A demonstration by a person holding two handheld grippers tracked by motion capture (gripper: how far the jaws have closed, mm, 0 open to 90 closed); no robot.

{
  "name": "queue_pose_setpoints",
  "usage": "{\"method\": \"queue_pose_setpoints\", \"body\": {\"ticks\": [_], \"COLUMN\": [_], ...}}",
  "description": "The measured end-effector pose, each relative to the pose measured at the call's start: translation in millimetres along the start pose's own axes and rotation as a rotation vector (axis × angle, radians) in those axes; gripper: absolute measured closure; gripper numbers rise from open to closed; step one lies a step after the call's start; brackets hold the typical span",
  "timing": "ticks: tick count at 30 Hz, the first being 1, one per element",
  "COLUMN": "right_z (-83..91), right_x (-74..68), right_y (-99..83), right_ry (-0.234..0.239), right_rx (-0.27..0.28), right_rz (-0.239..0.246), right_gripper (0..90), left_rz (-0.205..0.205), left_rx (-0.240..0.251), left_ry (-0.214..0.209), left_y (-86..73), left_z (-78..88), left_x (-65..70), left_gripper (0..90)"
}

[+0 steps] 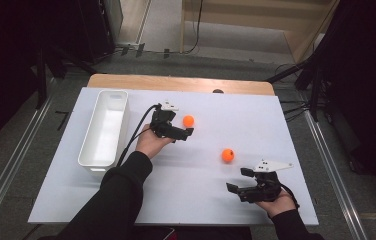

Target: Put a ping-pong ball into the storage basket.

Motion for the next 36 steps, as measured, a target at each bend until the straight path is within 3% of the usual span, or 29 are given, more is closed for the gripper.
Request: {"method": "queue_pose_setpoints", "body": {"ticks": [6,13,16,26,29,32,36], "right_z": [0.1,0.2,0.4,0.2,0.1,0.2,-0.1], "right_x": [-0.6,-0.5,-0.3,-1.1,-1.0,-1.2,-1.0], "right_y": [0.1,0.0,-0.1,0.3,0.3,0.2,0.3], "right_ry": [0.002,0.002,0.002,0.010,0.010,0.014,0.015], "right_rx": [-0.003,0.001,0.003,0.004,0.006,-0.001,0.000], "right_rz": [-0.003,-0.005,-0.002,0.001,0.004,-0.001,0.002], "right_gripper": [14.9,14.9,14.9,14.8,14.9,14.9,14.9], "left_rz": [0.013,-0.001,0.014,-0.017,0.000,-0.032,-0.015], "left_rx": [0.003,-0.001,0.019,0.017,0.021,0.015,0.004], "left_ry": [-0.012,0.003,-0.016,0.020,0.028,0.036,0.031], "left_y": [5.7,12.5,15.0,23.3,23.3,24.1,28.3], "left_z": [-5.8,-15.6,-18.7,-29.2,-32.1,-34.0,-37.7], "left_x": [2.8,3.7,2.5,-1.0,-3.1,-3.2,-3.6], "left_gripper": [1.2,1.2,1.3,1.3,2.8,2.8,2.8]}}
Point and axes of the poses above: each handheld gripper's, and its own axes: z roughly backward along the jaws, y roughly out of its top, x roughly to its right, the point moved 1 cm from there along -z, roughly forward along the jaws, and after that the axes turned 11 degrees about z, right-handed, at the moved point
